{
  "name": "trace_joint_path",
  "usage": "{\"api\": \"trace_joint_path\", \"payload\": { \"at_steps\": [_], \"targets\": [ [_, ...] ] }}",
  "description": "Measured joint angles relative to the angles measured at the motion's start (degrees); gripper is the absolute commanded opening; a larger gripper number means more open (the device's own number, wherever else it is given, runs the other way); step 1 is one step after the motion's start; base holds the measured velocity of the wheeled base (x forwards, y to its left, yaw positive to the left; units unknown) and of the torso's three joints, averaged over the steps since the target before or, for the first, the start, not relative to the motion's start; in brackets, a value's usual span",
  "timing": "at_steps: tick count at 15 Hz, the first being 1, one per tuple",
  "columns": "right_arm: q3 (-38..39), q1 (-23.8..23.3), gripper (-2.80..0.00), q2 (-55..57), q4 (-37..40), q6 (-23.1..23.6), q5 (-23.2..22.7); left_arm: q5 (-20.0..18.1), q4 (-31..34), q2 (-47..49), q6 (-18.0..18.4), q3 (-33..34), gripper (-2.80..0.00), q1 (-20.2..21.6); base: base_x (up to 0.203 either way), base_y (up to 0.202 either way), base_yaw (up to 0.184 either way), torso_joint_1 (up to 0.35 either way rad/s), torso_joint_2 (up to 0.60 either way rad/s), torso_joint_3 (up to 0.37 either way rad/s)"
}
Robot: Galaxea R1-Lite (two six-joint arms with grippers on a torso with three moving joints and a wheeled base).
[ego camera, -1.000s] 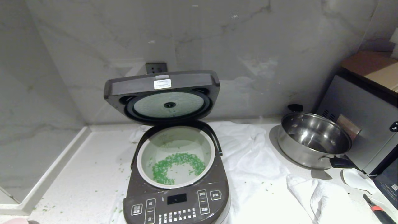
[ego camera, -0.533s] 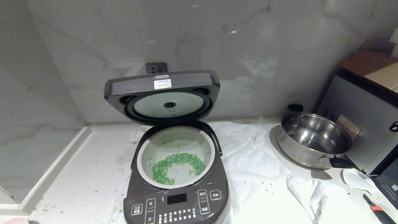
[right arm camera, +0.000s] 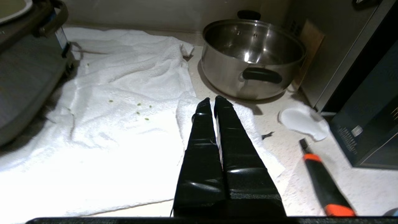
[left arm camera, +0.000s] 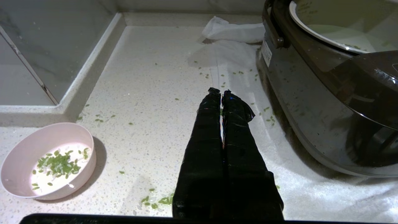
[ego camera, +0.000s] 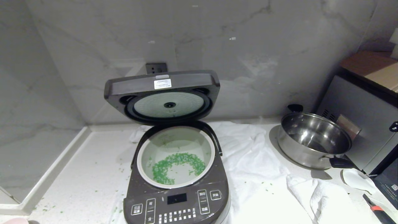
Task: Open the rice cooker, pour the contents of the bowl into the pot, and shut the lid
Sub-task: Open the rice cooker, then turn on the tap
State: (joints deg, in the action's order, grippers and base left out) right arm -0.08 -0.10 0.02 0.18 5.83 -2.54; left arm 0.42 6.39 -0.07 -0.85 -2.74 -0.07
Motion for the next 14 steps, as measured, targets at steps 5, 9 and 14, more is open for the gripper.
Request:
{"api": "trace_joint_path", "payload": {
  "at_steps": [5,9,14],
  "targets": [
    [0.1,0.0,-2.8,0.0,-0.1,-2.8,0.3,0.0,0.0,0.0,0.1,0.0,-2.8,0.1,-0.122,0.0,-0.001,0.004,0.0,0.002],
    [0.1,0.0,-2.8,0.0,-0.1,-2.7,0.3,0.0,0.0,0.0,0.0,0.0,-2.8,0.1,-0.124,0.0,-0.001,-0.002,0.0,0.002],
    [0.1,0.0,-2.8,0.0,-0.1,-2.8,0.3,0.0,0.0,0.0,0.0,0.0,-2.8,0.0,0.0,0.0,0.0,0.006,0.0,-0.002]
  ]
}}
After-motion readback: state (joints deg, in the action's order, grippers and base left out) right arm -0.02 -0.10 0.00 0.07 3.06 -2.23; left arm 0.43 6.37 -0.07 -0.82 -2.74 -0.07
